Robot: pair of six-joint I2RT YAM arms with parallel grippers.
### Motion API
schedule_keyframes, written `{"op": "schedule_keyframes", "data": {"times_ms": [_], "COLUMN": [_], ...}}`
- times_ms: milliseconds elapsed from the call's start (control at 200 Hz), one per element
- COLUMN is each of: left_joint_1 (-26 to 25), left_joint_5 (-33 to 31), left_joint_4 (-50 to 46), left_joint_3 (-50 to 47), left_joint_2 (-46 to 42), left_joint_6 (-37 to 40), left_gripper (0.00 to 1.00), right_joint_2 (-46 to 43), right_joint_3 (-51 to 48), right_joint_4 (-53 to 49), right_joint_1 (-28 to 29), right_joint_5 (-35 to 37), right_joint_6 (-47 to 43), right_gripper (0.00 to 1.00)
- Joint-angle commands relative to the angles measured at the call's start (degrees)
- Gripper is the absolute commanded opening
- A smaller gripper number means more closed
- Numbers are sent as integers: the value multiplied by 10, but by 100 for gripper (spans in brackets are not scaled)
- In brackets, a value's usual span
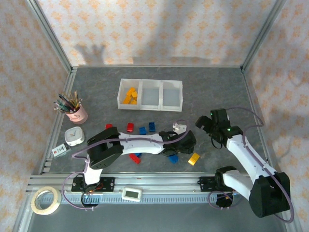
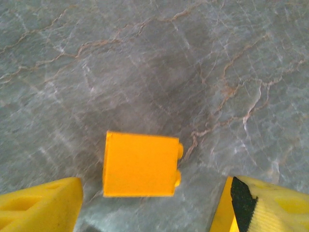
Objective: Sort the legos into containers by color
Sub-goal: Pick up the lego from the middle-left of the table.
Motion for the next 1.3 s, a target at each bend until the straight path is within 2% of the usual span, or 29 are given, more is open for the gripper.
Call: {"op": "schedule_keyframes", "data": {"times_ms": [0, 175, 260, 460, 686, 1046, 1141, 1291], "left_joint_1": [0, 2, 2, 4, 3, 11, 28, 71], "left_joint_5": [-32, -70, -77, -91, -91, -152, -168, -184], "left_joint_4": [-32, -133, -132, -127, -112, -159, -173, -178], "left_joint_3": [43, 125, 126, 118, 113, 111, 97, 62], "left_joint_2": [33, 101, 104, 104, 84, -21, -70, -142], "left_joint_6": [2, -15, -20, -30, -36, -45, -40, -16], "left_gripper": [83, 79, 74, 53, 35, 33, 32, 32], "right_joint_2": [6, 24, 32, 45, 50, 47, 52, 75], "right_joint_3": [-9, -5, -4, -4, 11, 24, 27, 51], "right_joint_4": [23, 38, 44, 56, 46, 62, 92, 106], "right_joint_1": [-13, -21, -22, -24, -25, -24, -13, 29], "right_joint_5": [-12, -23, -30, -38, -44, -118, -147, -149], "right_joint_6": [-17, -29, -32, -43, -62, -66, -62, -77], "right_gripper": [100, 100, 100, 100, 100, 100, 100, 100]}}
